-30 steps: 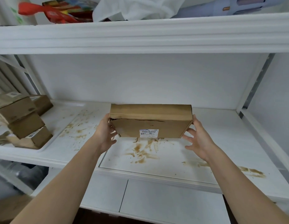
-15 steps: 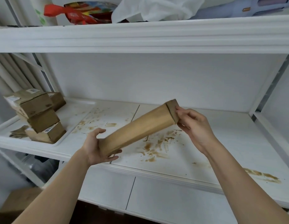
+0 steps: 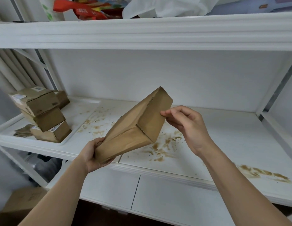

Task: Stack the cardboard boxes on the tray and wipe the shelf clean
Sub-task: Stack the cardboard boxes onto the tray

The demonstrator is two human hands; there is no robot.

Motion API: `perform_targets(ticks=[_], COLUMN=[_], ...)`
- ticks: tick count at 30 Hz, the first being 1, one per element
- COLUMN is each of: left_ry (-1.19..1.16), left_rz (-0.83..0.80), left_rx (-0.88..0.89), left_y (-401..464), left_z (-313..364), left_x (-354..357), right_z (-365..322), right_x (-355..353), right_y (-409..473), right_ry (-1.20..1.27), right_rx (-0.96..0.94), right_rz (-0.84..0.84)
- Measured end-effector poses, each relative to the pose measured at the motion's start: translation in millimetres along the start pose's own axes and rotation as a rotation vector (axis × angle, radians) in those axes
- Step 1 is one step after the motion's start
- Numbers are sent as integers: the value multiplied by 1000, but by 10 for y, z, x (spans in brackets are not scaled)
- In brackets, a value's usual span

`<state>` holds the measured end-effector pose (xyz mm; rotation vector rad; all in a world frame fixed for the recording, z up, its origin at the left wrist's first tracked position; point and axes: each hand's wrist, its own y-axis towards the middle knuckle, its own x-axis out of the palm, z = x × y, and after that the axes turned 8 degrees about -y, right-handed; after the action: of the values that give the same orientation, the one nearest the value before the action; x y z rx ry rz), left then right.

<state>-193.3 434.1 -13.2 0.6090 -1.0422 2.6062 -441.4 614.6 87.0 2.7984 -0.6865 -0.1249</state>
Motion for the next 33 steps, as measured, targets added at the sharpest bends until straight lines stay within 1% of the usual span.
perform_targets(ticks=[3, 5, 8, 10, 14, 16, 19, 22, 26, 29, 31, 33], left_ry=[-18, -19, 24, 51, 14, -5, 67, 122, 126, 140, 166, 182], left_rz=[-14, -45, -145, -199, -197, -179, -121, -34, -38, -59, -68, -81], left_rx=[81, 160, 249, 286, 342, 356, 369, 344, 287, 270, 274, 279], left_y=[-24, -63, -116, -119, -92, -71, 27, 159, 323, 458, 550, 638], left_z=[47, 108, 217, 294, 406, 462, 552, 618, 758, 939, 1080, 1212], left_x=[-9, 30, 112, 150, 257, 314, 349, 371, 426, 460, 494, 547], right_z=[70, 214, 499, 686, 835, 874, 879, 812, 820, 846, 864, 910], right_x=[38, 19, -13, -35, -28, -1, 135, 348, 653, 914, 1091, 1253], right_y=[80, 165, 215, 201, 168, 213, 409, 687, 1132, 1445, 1603, 1728], right_ry=[92, 134, 68, 67, 263, 332, 376, 364, 432, 429, 312, 82], right_rx=[96, 241, 475, 583, 723, 752, 715, 623, 502, 379, 296, 168], right_rz=[76, 128, 127, 170, 199, 221, 290, 353, 346, 318, 288, 239])
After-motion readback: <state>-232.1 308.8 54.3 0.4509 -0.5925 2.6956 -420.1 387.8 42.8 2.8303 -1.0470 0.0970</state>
